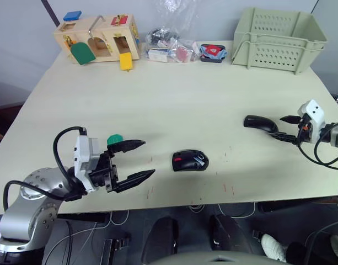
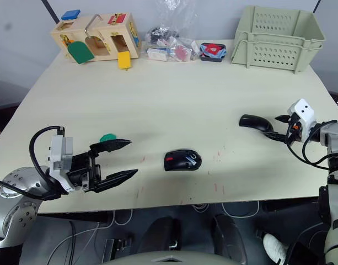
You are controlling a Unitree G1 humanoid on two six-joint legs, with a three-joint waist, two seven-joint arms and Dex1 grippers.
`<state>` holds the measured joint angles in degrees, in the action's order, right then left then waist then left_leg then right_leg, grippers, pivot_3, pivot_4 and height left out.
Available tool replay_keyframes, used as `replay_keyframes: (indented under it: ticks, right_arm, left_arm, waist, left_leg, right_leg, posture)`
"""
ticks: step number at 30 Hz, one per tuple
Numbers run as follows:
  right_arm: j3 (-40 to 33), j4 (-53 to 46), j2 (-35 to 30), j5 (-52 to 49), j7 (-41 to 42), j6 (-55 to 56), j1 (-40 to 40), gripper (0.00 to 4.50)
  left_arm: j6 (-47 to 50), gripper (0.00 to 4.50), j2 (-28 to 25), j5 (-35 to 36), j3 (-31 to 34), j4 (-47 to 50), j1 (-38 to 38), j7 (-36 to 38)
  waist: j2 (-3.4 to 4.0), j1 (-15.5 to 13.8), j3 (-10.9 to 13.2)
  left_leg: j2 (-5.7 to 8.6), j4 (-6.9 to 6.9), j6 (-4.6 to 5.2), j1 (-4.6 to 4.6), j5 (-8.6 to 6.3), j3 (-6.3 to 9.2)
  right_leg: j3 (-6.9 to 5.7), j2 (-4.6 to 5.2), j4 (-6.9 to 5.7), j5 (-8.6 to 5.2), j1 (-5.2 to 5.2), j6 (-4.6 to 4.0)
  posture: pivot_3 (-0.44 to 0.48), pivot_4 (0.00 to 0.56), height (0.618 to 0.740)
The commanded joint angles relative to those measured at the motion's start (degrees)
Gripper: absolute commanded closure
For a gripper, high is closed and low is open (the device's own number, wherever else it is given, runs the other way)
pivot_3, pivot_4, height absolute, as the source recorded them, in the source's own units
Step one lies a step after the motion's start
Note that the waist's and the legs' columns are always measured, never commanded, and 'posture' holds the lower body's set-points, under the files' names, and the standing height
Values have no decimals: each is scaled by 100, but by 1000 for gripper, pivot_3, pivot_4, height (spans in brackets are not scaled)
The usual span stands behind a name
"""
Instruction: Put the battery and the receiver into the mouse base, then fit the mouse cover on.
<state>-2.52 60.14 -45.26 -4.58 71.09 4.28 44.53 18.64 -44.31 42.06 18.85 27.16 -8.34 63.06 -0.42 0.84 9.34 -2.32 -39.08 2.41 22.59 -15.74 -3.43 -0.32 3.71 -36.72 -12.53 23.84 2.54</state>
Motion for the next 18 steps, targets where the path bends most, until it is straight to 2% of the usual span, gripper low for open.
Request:
replay_keyframes:
  ticks: [1,18]
  right_arm:
    - [-14,63,-21,34,29,18,194,0]
    - [30,666,161,295,-111,46,503,0]
  left_arm:
    - [3,61,-23,134,215,238,-82,-54]
    - [95,61,-227,235,206,152,-78,356]
  waist:
    - [0,3,0]
    - [1,7,2]
  left_leg:
    - [0,0,0,0,0,0]
    - [0,0,0,0,0,-2]
  right_leg:
    - [0,0,0,0,0,0]
    - [1,0,0,0,1,0]
  posture:
    - [0,150,740]
    - [0,150,740]
